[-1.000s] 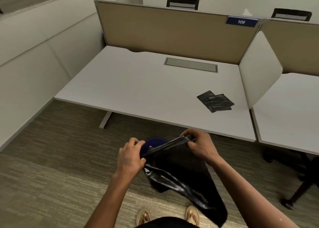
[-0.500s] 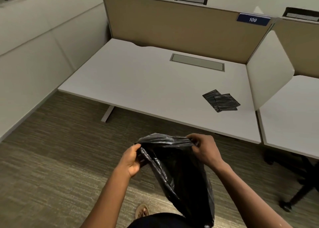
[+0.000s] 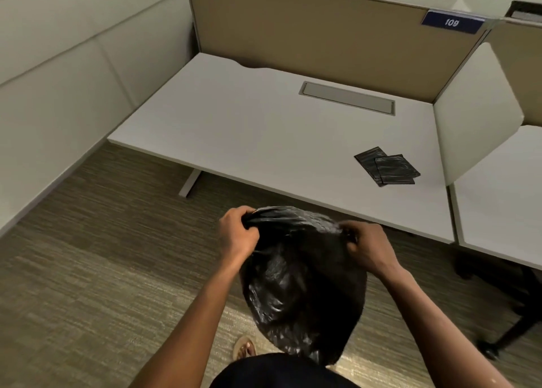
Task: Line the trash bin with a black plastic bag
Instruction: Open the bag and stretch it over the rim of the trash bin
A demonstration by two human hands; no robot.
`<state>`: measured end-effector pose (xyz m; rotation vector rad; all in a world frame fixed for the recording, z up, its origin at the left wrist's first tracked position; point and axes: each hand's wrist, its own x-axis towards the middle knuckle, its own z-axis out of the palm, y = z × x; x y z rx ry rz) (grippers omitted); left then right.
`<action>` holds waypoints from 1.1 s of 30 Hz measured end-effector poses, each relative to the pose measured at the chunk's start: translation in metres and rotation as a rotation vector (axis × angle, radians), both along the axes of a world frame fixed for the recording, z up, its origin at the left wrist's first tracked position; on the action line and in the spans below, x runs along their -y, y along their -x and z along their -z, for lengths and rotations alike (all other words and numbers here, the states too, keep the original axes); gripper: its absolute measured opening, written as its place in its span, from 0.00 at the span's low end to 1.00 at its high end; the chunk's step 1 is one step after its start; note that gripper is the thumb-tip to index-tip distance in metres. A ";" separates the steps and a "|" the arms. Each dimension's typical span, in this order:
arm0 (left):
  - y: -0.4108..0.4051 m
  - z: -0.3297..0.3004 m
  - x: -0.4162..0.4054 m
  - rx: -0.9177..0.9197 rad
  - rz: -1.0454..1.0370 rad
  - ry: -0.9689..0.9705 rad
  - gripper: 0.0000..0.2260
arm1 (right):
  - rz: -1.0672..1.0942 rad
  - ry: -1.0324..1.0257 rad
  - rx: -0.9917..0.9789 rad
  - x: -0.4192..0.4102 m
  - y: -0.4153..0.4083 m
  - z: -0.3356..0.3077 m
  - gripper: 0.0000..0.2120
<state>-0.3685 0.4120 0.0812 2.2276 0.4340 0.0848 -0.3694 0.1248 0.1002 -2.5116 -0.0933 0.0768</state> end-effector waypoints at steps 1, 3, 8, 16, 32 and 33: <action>-0.003 -0.003 0.004 0.025 0.018 -0.002 0.19 | 0.006 0.007 -0.020 0.001 -0.002 0.001 0.23; -0.008 -0.009 0.009 0.052 0.073 -0.063 0.19 | 0.072 -0.056 0.025 0.002 -0.004 -0.002 0.24; -0.019 -0.015 0.007 -0.030 0.133 -0.078 0.18 | 0.095 0.113 -0.081 0.012 -0.014 -0.007 0.23; -0.018 -0.037 0.018 -0.083 0.588 0.094 0.22 | -0.237 0.153 0.016 -0.043 -0.004 -0.023 0.41; 0.044 0.065 -0.023 -0.499 -0.047 0.381 0.10 | -0.030 0.187 -0.073 -0.041 -0.042 0.003 0.14; 0.039 0.059 -0.024 -0.449 -0.053 0.409 0.08 | 0.004 0.157 -0.038 -0.038 -0.045 0.001 0.15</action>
